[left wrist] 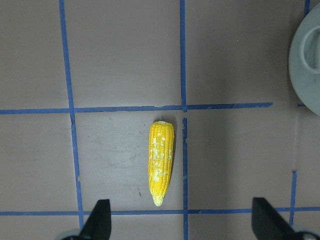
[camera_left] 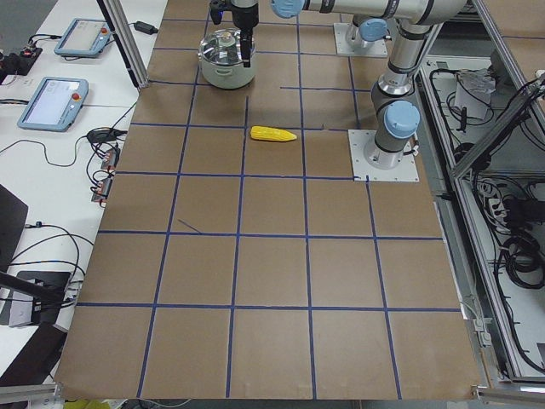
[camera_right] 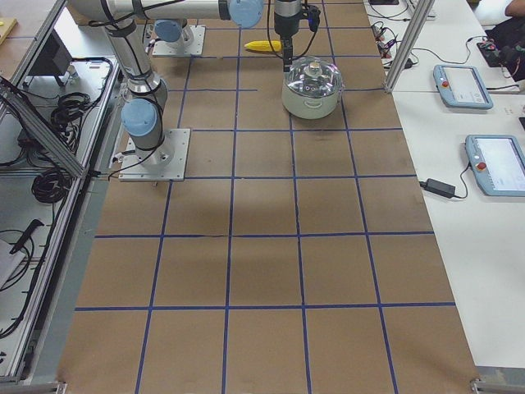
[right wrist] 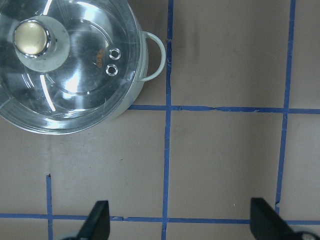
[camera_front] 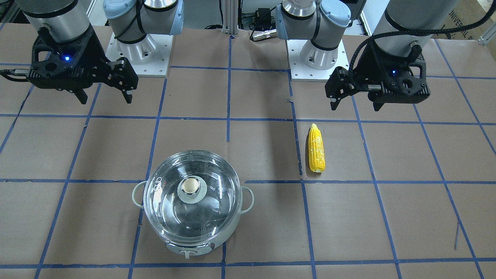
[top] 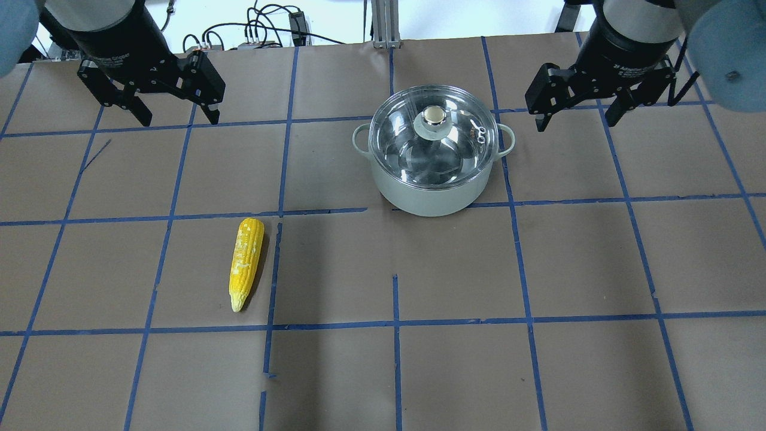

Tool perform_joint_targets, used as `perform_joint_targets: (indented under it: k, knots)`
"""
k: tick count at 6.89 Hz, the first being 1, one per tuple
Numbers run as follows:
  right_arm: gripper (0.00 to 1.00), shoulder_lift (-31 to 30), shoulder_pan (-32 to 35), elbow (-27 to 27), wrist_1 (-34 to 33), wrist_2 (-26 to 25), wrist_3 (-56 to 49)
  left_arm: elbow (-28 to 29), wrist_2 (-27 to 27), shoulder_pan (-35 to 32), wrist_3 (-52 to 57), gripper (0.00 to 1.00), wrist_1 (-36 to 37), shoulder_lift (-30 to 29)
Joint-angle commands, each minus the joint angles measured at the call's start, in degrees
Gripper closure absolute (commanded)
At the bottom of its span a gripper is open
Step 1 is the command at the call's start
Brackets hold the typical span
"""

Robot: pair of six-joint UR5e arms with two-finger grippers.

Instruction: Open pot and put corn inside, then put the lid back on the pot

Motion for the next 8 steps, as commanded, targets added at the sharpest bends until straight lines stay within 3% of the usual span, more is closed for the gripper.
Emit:
perform_joint_targets:
  k: [1, 8]
  knots:
    - [0.0, 0.1, 0.0, 0.0, -0.1, 0.0, 0.0, 0.0, 0.0, 0.1, 0.0, 0.0, 0.0, 0.0]
    - [0.04, 0.1, 0.1, 0.0, -0.6, 0.2, 0.2, -0.1, -0.1, 0.0, 0.0, 0.0, 0.0, 0.3]
